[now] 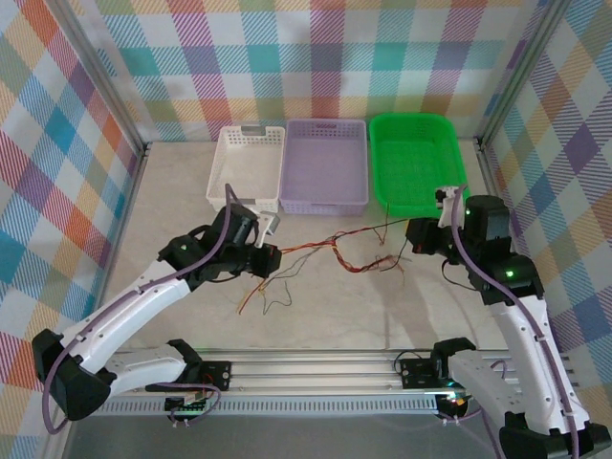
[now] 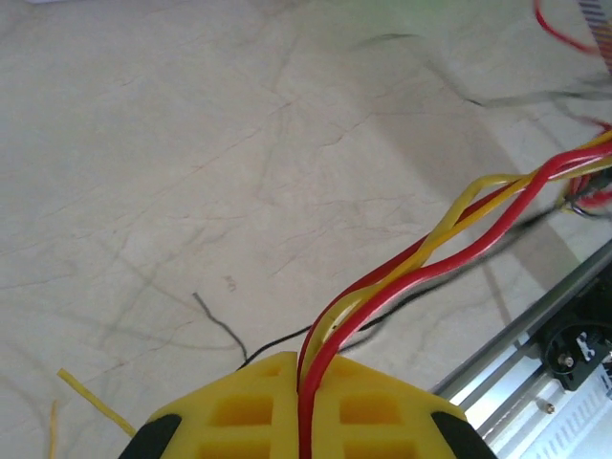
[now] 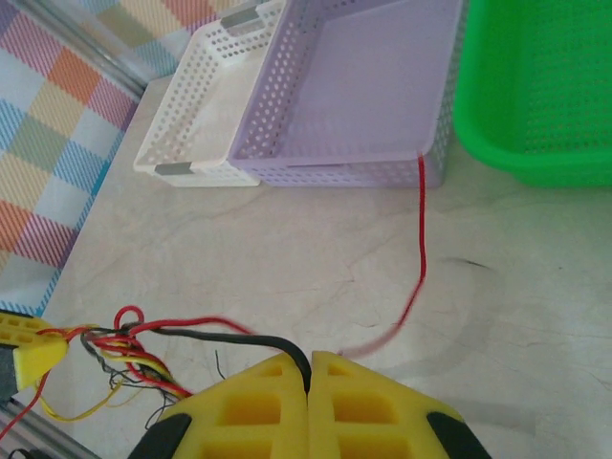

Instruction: Untangle the cables

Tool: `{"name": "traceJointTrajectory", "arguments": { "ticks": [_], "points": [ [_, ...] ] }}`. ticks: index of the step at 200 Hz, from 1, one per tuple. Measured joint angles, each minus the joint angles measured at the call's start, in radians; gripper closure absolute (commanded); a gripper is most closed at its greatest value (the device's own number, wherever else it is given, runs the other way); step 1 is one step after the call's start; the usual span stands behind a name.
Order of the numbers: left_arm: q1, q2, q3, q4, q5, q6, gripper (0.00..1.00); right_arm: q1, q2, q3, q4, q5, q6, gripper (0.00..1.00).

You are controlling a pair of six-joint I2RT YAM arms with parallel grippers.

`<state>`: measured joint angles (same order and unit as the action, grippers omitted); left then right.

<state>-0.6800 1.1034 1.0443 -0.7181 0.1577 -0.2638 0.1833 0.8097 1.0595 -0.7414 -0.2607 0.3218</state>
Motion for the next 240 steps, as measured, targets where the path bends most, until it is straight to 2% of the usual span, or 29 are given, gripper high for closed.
{"name": "traceJointTrajectory", "arguments": {
  "ticks": [32, 75, 149, 210, 240],
  "points": [
    [0.069, -0.006, 0.0, -0.031, 0.008, 0.026, 1.0, -0.016, -0.005, 0.039, -0.032, 0.017, 0.007, 1.0],
    [0.164, -0.05, -0.012, -0.079, -0.007, 0.052, 1.0, -0.059, -0.022, 0.092, -0.085, 0.122, 0.006, 1.0],
    [0.208, -0.106, -0.047, -0.149, -0.132, 0.051, 1.0, -0.159, -0.046, 0.12, -0.153, 0.3, 0.008, 1.0],
    [0.232, -0.106, -0.051, -0.153, -0.221, 0.043, 1.0, -0.171, -0.1, 0.148, -0.212, 0.445, 0.026, 1.0],
    [0.286, -0.117, -0.068, -0.177, -0.293, 0.023, 1.0, -0.181, -0.121, 0.161, -0.227, 0.543, 0.037, 1.0]
  ]
}}
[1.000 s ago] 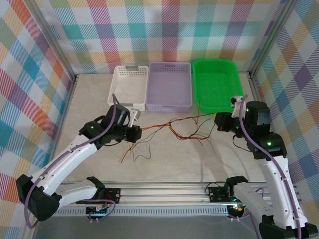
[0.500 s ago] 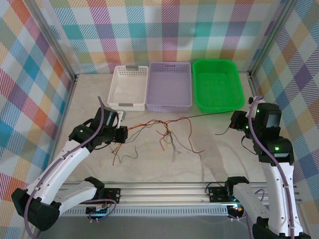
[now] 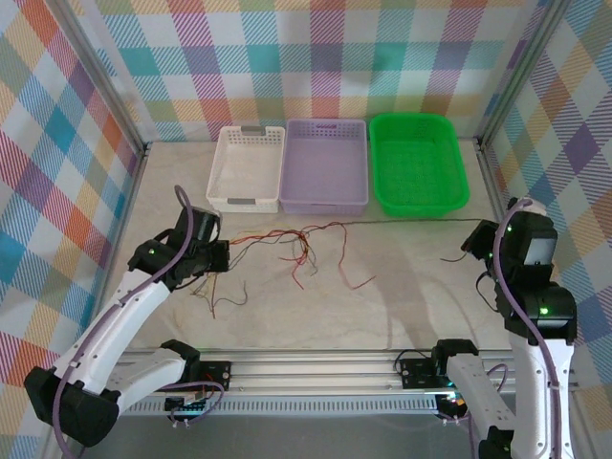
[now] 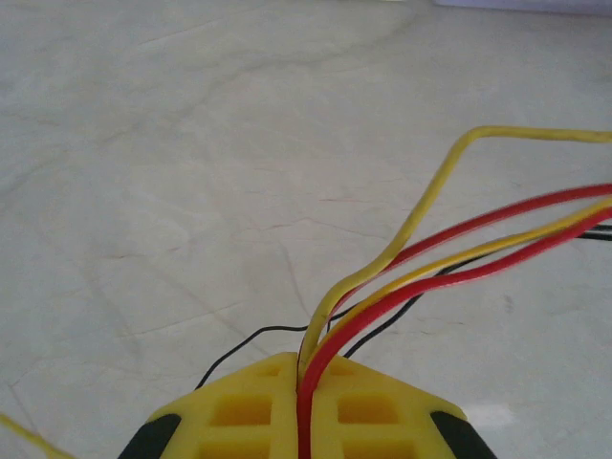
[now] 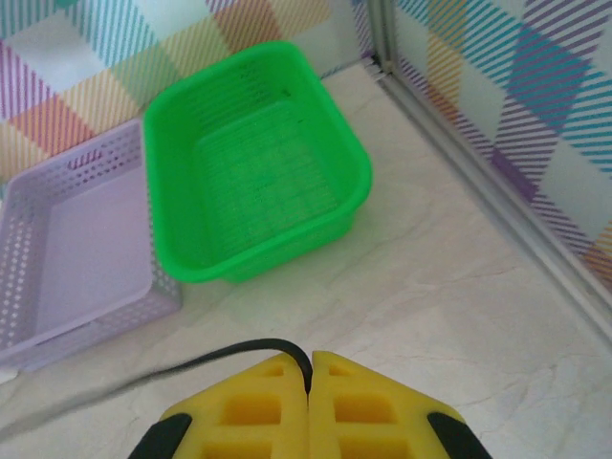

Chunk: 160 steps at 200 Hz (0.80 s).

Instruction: Untangle the cables

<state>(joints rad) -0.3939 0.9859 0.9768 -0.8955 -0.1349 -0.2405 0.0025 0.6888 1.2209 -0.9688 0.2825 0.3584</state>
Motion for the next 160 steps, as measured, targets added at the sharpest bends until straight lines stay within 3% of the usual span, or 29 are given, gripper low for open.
{"name": "traceJointTrajectory", "arguments": {
  "ticks": [109, 160],
  "points": [
    [0.076, -0.052, -0.006, -0.026, -0.121, -0.059, 1.0, -0.003, -0.043, 0.057, -0.059, 0.127, 0.027, 1.0],
    [0.084, -0.053, -0.013, -0.025, -0.076, -0.059, 1.0, -0.003, -0.068, 0.091, -0.064, 0.056, 0.03, 1.0]
  ]
}}
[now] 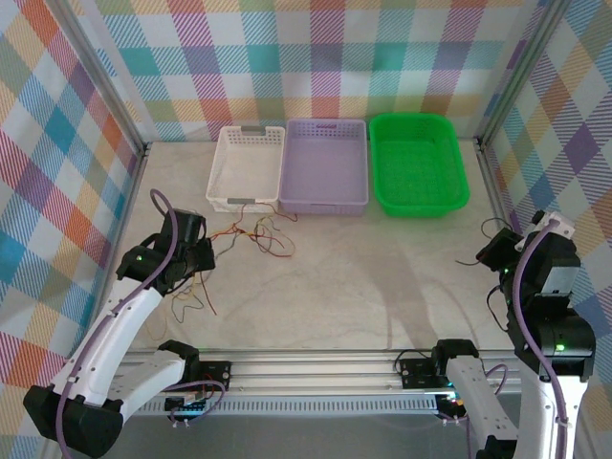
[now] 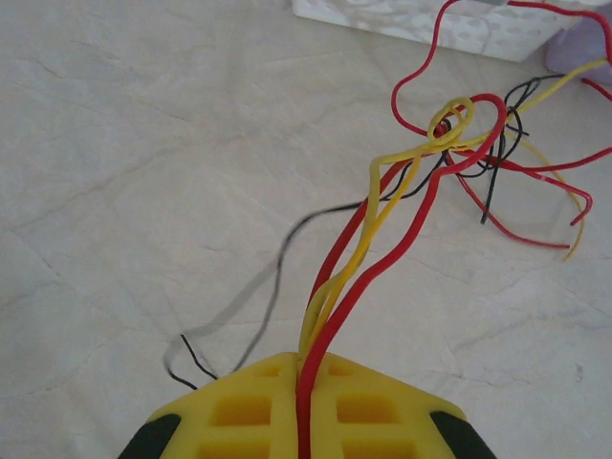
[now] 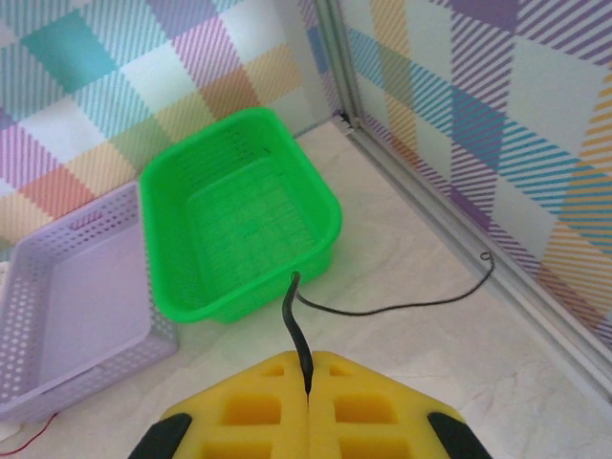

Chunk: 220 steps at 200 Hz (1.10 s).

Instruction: Untangle the cables

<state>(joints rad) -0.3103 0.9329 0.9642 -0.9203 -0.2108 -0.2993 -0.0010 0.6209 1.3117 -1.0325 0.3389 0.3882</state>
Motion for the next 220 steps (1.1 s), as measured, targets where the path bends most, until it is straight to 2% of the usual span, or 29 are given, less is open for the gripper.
{"name": "traceJointTrajectory", "arguments": {
  "ticks": [65, 95, 146, 173, 220],
  "points": [
    [-0.002, 0.027, -0.01, 0.043, 0.246, 0.034, 1.0, 0.0, 0.071, 0.079, 0.027, -0.216, 0.001, 1.0],
    [-0.036, 0.034, -0.005, 0.062, 0.324, 0.051, 1.0, 0.0, 0.135, 0.162, 0.047, -0.304, 0.016, 1.0],
    [-0.135, 0.081, 0.015, 0.066, 0.36, 0.084, 1.0, 0.0, 0.276, 0.269, 0.12, -0.515, 0.061, 1.0],
    [-0.141, 0.08, 0.011, 0.083, 0.372, 0.095, 1.0, 0.0, 0.37, 0.32, 0.158, -0.607, 0.08, 1.0],
    [-0.145, 0.082, -0.021, 0.109, 0.397, 0.103, 1.0, 0.0, 0.54, 0.452, 0.214, -0.682, 0.119, 1.0]
  ]
}}
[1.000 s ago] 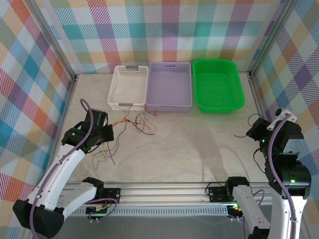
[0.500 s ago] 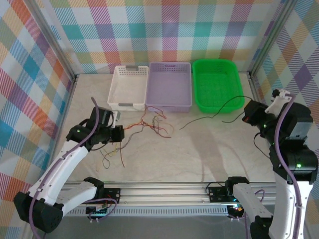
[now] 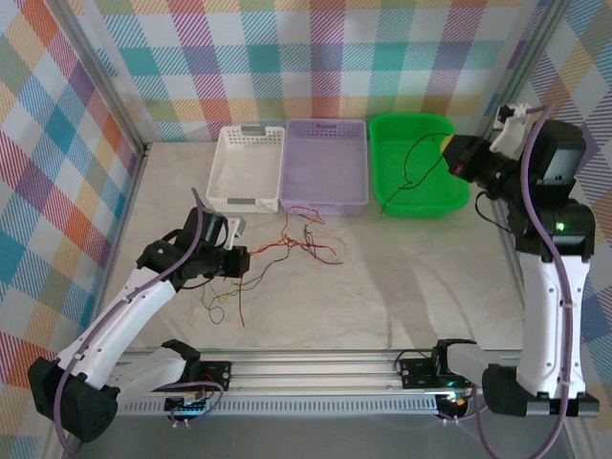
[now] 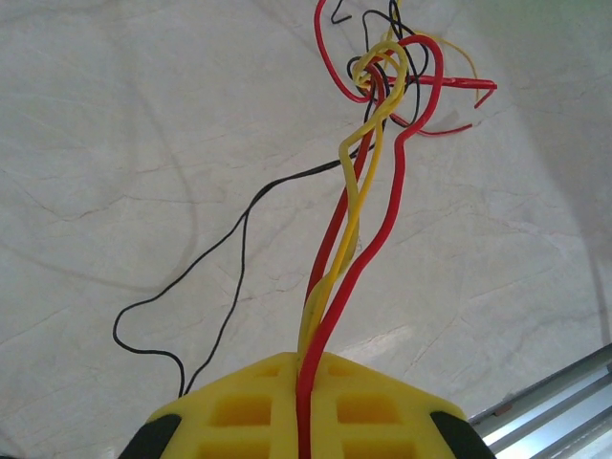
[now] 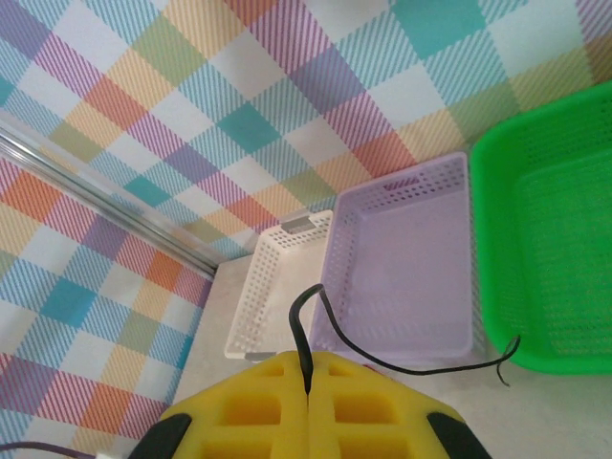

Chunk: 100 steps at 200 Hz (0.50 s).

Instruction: Untangle the cables

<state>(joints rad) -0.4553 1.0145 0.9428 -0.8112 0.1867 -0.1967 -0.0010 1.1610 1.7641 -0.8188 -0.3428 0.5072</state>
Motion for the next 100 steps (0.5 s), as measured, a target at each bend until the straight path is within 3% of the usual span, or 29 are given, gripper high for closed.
{"name": "traceJointTrajectory", "arguments": {
  "ticks": [50, 100],
  "points": [
    [-0.006, 0.0, -0.004, 0.003, 0.0, 0.0, 1.0, 0.0, 0.148, 0.142, 0.033, -0.006, 0.011, 1.0],
    [-0.008, 0.0, -0.005, 0.003, 0.0, 0.003, 1.0, 0.0, 0.239, 0.219, 0.033, 0.144, -0.029, 1.0]
  ]
}}
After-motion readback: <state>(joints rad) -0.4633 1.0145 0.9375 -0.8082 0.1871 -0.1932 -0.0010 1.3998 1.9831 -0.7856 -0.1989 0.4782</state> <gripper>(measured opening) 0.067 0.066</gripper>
